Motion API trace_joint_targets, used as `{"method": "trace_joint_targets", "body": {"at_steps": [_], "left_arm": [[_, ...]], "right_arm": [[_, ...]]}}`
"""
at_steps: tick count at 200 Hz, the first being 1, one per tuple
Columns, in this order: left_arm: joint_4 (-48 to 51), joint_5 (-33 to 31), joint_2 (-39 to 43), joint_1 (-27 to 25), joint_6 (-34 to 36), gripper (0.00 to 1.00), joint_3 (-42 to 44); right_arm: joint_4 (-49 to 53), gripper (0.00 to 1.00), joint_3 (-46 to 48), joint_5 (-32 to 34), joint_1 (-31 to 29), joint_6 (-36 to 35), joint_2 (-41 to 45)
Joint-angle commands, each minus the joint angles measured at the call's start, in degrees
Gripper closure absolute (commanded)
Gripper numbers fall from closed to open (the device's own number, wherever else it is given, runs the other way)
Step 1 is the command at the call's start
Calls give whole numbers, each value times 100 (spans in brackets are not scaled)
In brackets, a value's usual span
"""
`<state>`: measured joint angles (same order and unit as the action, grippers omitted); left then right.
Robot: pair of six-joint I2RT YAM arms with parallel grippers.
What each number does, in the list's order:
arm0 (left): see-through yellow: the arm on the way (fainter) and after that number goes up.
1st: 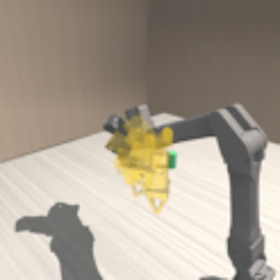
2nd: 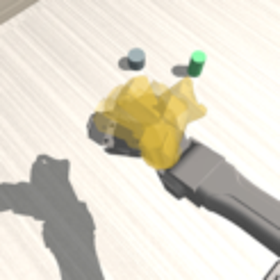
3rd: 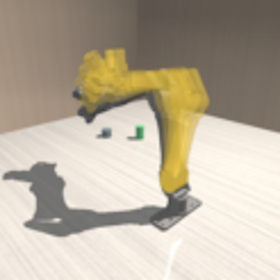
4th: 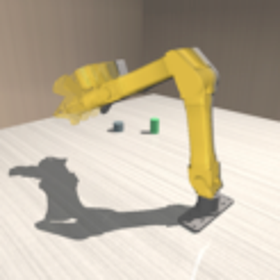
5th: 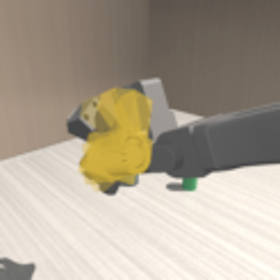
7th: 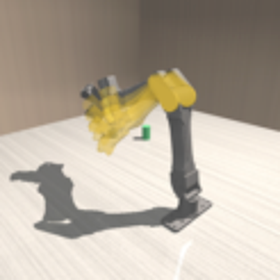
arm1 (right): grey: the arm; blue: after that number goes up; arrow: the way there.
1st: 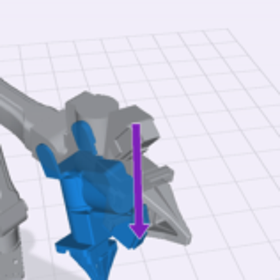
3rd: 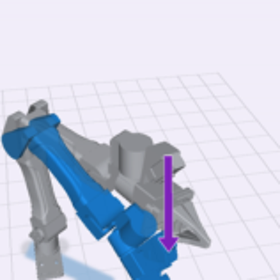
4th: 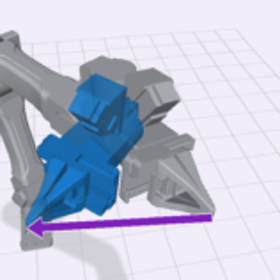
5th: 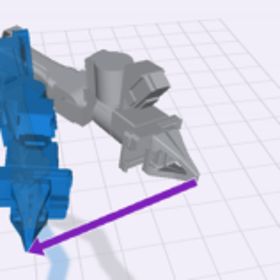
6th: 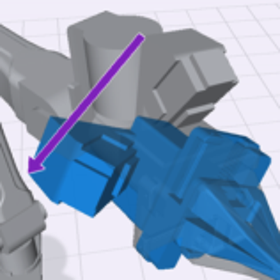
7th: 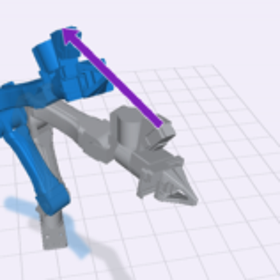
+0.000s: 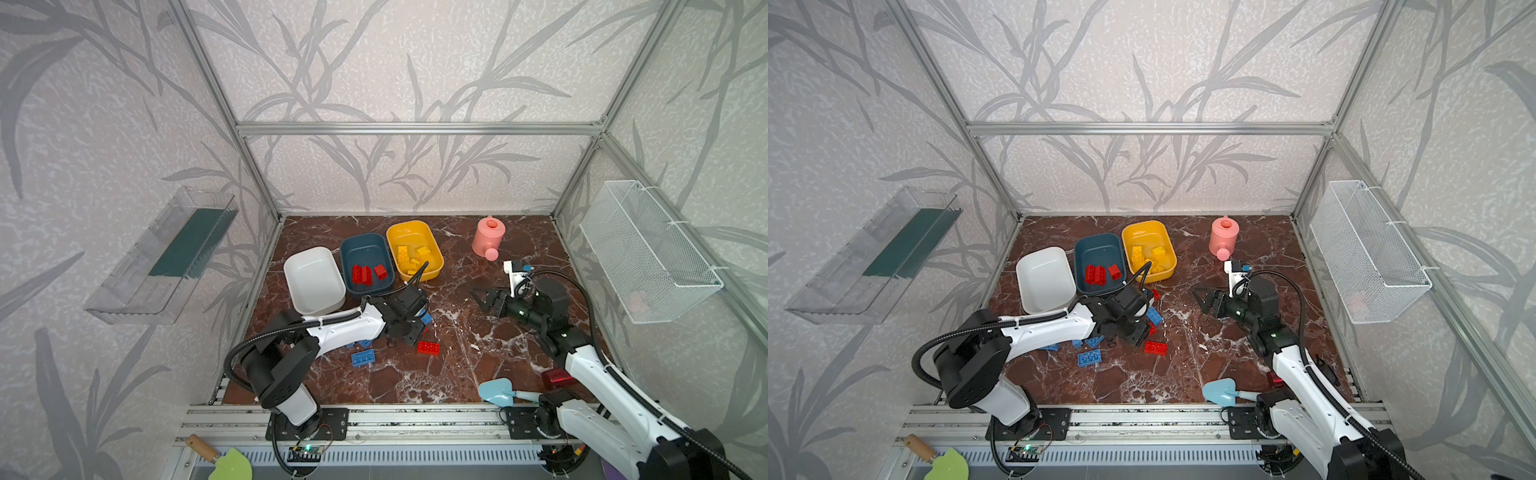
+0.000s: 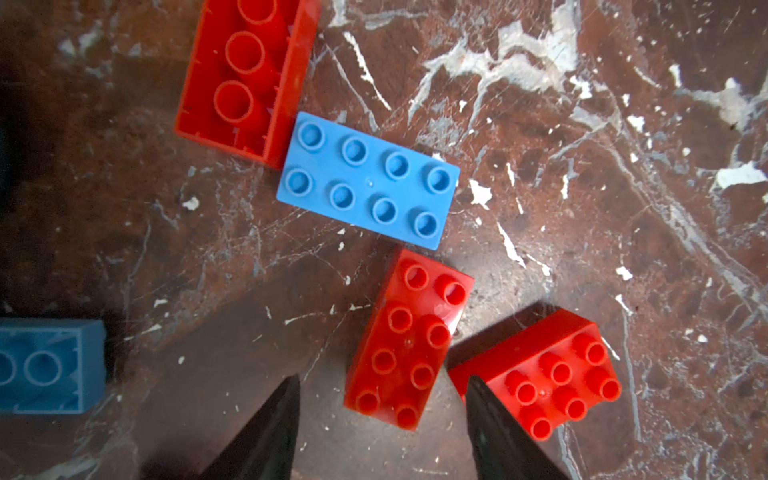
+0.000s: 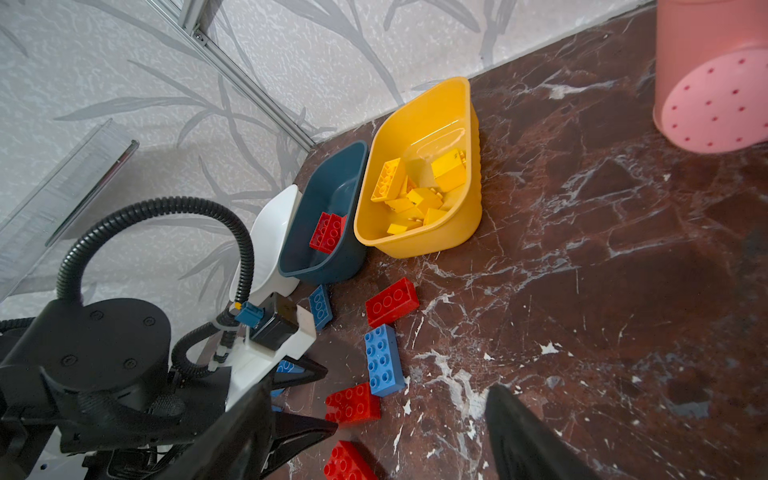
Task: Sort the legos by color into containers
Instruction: 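Lower the left gripper and close it on a red 2x4 brick, then lift the red brick with the left gripper over the teal tub and release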
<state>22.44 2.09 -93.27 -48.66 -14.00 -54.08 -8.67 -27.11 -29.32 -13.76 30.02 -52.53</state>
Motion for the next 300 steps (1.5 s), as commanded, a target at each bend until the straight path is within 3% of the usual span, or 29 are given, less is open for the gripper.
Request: {"method": "trace_joint_targets", "body": {"at_steps": [1, 48, 103, 124, 171, 185, 203, 223, 254, 300], "left_arm": [[214, 4, -249, -25, 228, 40, -172], [174, -87, -574, -28, 280, 44, -281], [-26, 33, -861, -41, 276, 66, -419], [-11, 20, -766, -40, 233, 70, -428], [265, -166, 253, -38, -2, 73, -285], [509, -423, 721, -21, -123, 73, -280], [877, -1192, 1324, 27, -418, 72, -351], [1015, -1403, 1948, 382, -457, 72, -366], [1372, -819, 2224, 1566, -481, 72, -735], [1460, -457, 1272, 2774, -139, 72, -1550]], "right_arm": [[-226, 19, 118, -15, 22, 63, -112], [-315, 20, 187, -12, 22, 109, -93], [-238, 20, 181, -3, 22, 85, -21], [-115, 20, 137, -31, 14, 24, 15], [141, 21, 27, 133, -200, -124, 109], [211, 21, 5, 251, -340, -187, 88], [203, 21, 22, 338, -533, -245, 42], [107, 21, 83, 583, -872, -340, 35], [76, 21, 87, 909, -1382, -523, -46], [-100, 21, 233, 950, -1651, -481, -98]]}}
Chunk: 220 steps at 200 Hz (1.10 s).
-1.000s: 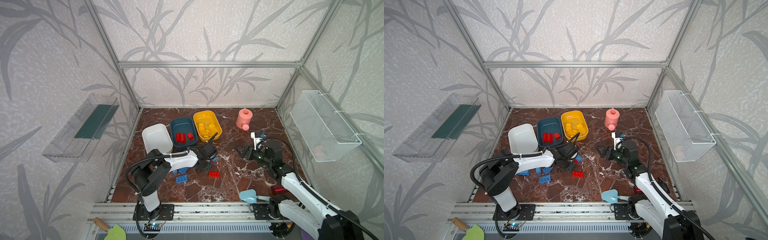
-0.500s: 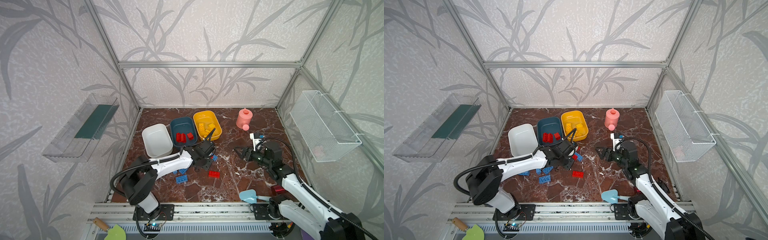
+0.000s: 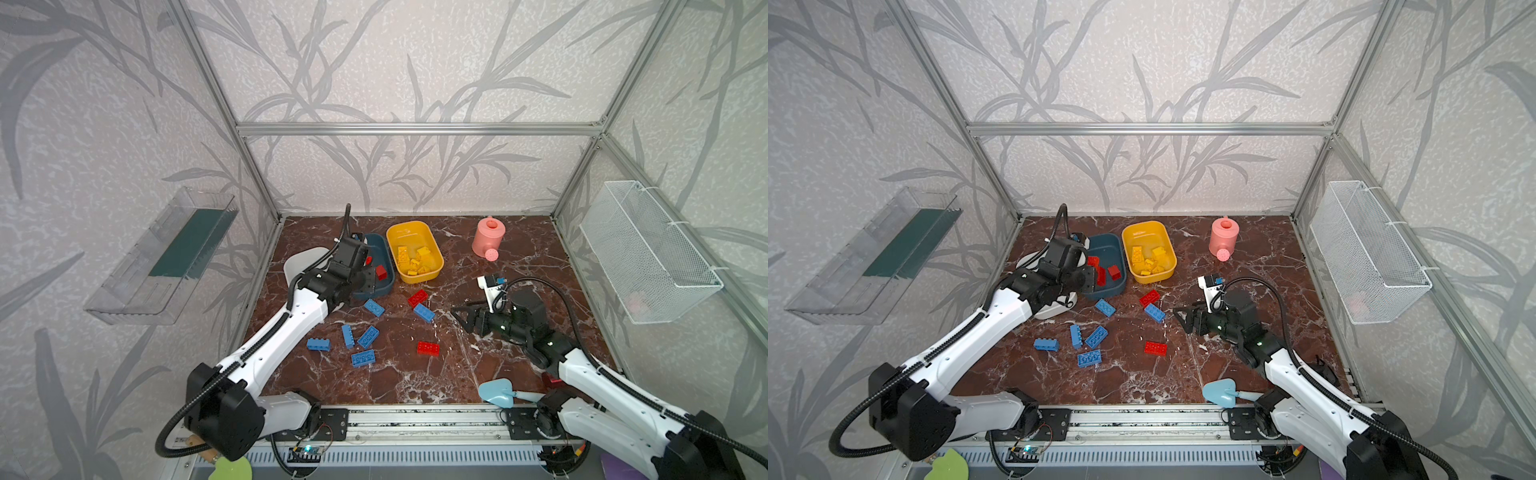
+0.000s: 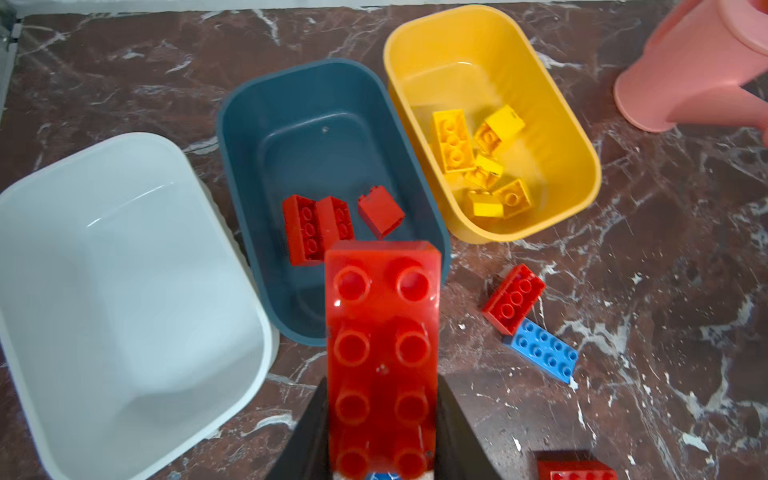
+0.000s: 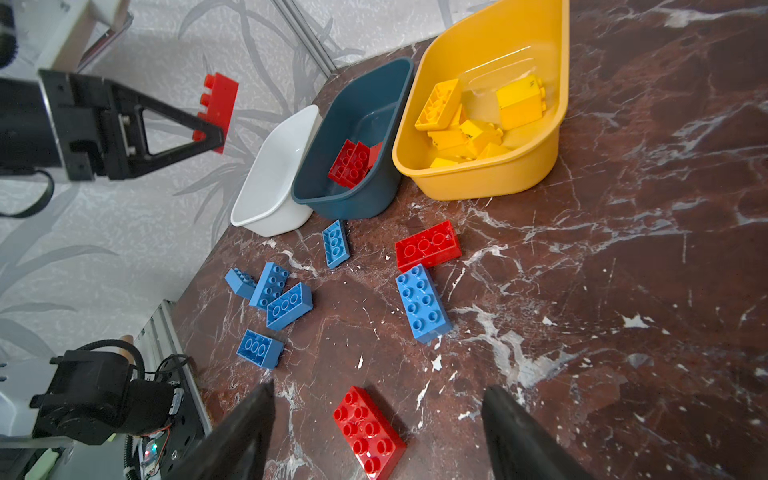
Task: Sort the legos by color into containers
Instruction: 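Lift the red brick with the left gripper over the teal tub and release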
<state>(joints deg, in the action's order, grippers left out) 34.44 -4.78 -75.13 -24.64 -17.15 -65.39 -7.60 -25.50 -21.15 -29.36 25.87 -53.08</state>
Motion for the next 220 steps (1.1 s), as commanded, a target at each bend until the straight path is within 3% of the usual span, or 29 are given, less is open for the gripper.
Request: {"method": "trace_joint_targets", "body": {"at_steps": [1, 21, 71, 113, 124, 155, 184, 220], "left_arm": [[258, 239, -575, 381, 172, 72, -430], [371, 616, -1216, 689, 168, 72, -946], [713, 640, -2781, 824, 367, 72, -2244], [786, 822, -3375, 882, 436, 72, -2589], [821, 765, -3457, 899, 370, 67, -2618], [722, 821, -3368, 969, 352, 46, -2421], [805, 829, -2951, 988, 305, 38, -2288], [812, 1407, -1757, 979, 136, 33, -1773]], "right_arm": [[-211, 21, 71, 130, -93, -61, -49], [-260, 22, 95, 161, -146, -29, -40], [-313, 22, 89, 171, -269, -29, -192], [-258, 22, 39, 206, -337, -118, -285], [-189, 21, -14, 226, -381, -167, -340], [253, 19, -244, 451, -555, -388, -456], [411, 14, -419, 463, -729, -591, -648], [659, 4, -852, 458, -1244, -1177, -1375]]}}
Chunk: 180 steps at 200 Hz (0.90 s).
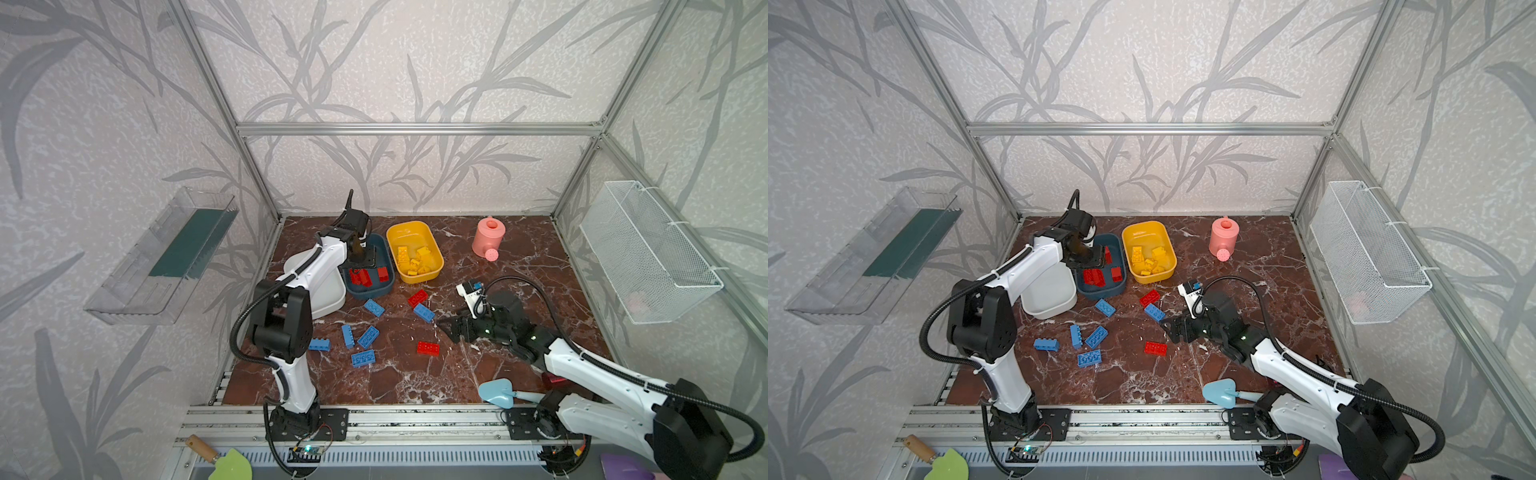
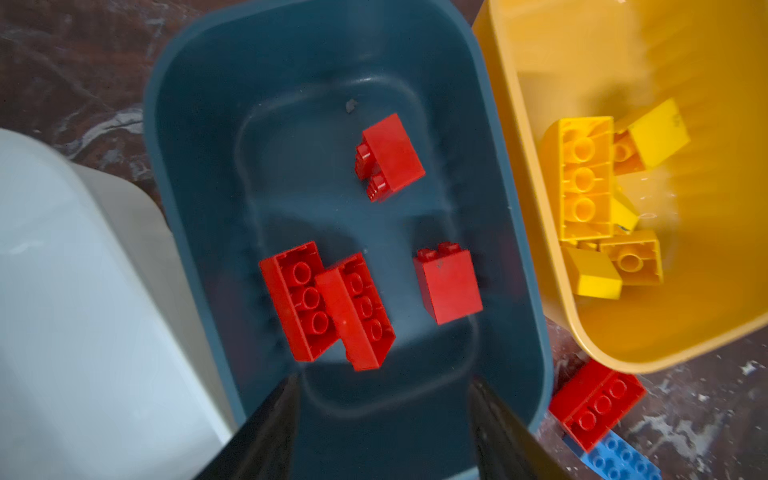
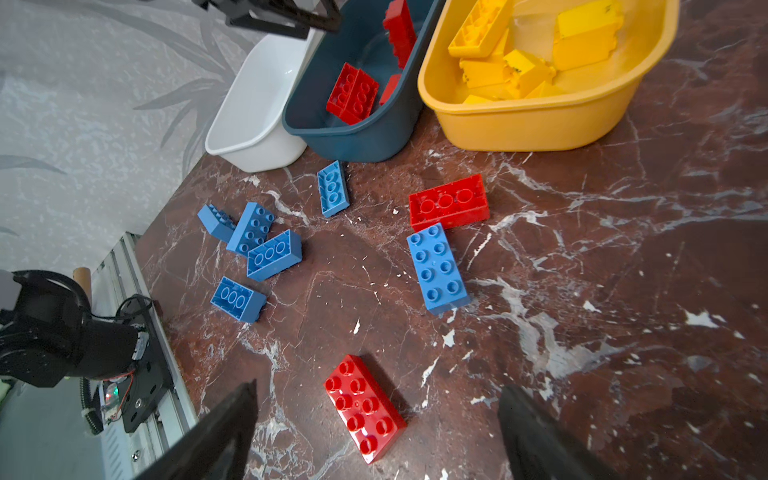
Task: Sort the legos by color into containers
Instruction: 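Lift the red brick with the left gripper over the teal tub and release, then withdraw the left gripper while the right gripper grasps a red 2x4 brick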
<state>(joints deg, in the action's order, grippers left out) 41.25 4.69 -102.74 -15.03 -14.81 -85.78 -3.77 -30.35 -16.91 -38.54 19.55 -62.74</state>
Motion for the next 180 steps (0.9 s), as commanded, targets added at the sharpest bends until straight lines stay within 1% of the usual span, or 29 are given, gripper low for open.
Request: {"method": "trace_joint_targets", "body": {"at_steps": [1, 25, 48, 84, 100, 118, 154, 167, 180], "left_arm": [[129, 479, 1046, 17, -104, 32, 287], [121, 782, 2094, -50, -233, 30, 942], [60, 974, 3251, -62, -234, 29, 1806], [-52, 984, 5014, -64, -234, 28, 3070], [-26, 886, 5627, -62, -228, 27, 3415], [115, 859, 6004, -62, -183, 27, 3608], [154, 915, 6239, -62, -165, 27, 3871], [116, 932, 6270, -62, -164, 27, 3902], [88, 942, 6291, -62, -145, 27, 3900]], "right_arm": [[287, 4, -380, 36, -336, -556, -443], [530, 0, -777, -35, -628, -1066, -1090], [702, 0, -1089, -245, -682, -1362, -1601], [852, 0, -1442, -457, -691, -1673, -2158], [857, 0, -1519, -468, -692, -1752, -2382], [908, 0, -1629, -501, -689, -1816, -2601], [1202, 3, -1765, -575, -759, -1888, -2920], [1282, 4, -1743, -477, -877, -1885, -2954], [1439, 5, -1745, -174, -1037, -1824, -2935]]}}
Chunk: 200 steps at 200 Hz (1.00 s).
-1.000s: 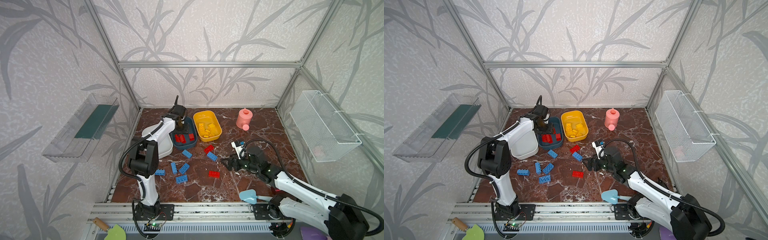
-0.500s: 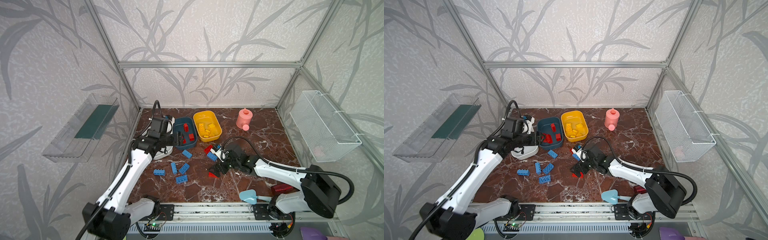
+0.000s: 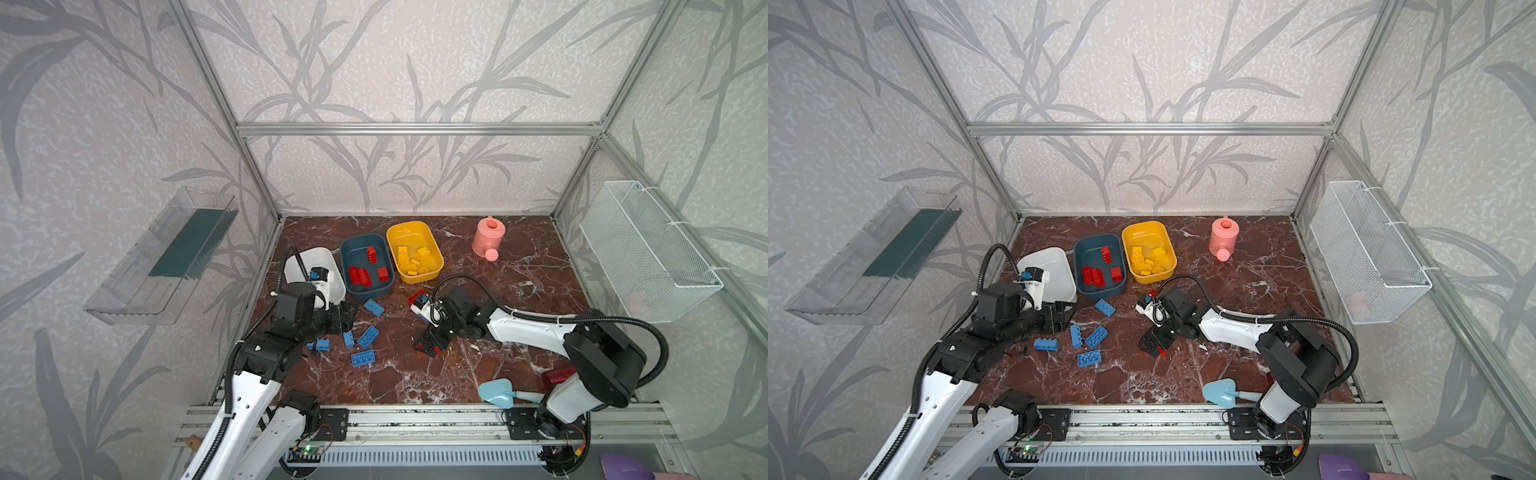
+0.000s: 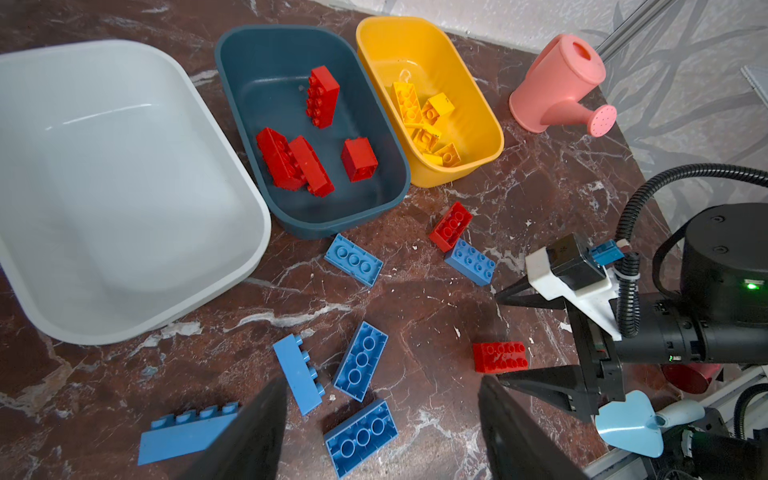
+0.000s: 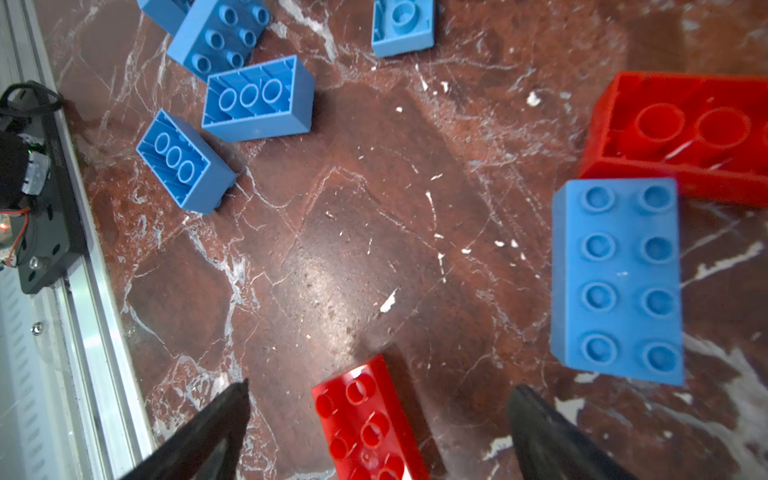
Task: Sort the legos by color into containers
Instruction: 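Withdraw the left gripper while the right gripper grasps a red 2x4 brick, then carry the red brick with the right gripper over the teal tub and release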
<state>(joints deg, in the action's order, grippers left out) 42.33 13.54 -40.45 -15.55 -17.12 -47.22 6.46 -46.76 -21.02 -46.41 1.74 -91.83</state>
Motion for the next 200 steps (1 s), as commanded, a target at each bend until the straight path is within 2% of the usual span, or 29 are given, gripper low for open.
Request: {"method": "trace_joint_targets", "body": {"at_steps": [1, 54, 87, 118, 135, 169, 200], "left_arm": [[-21, 50, 58, -9, 91, 27, 45], [-62, 86, 25, -1, 123, 27, 57], [-58, 46, 46, -1, 116, 28, 79], [-54, 41, 26, -1, 122, 28, 73], [-76, 39, 17, 0, 108, 28, 74], [-74, 35, 14, 1, 120, 28, 57], [-101, 52, 87, 6, 104, 28, 96]], "right_arm": [[434, 5, -113, 260, -261, -38, -27], [706, 11, 61, 1024, -702, 113, -27], [793, 18, 141, 1587, -950, 201, 35], [804, 34, 155, 1955, -1036, 267, -1], [813, 38, 104, 1940, -1030, 301, -54], [948, 74, -83, 1984, -1036, 369, -147], [1075, 77, -251, 2074, -1034, 415, -101]]}}
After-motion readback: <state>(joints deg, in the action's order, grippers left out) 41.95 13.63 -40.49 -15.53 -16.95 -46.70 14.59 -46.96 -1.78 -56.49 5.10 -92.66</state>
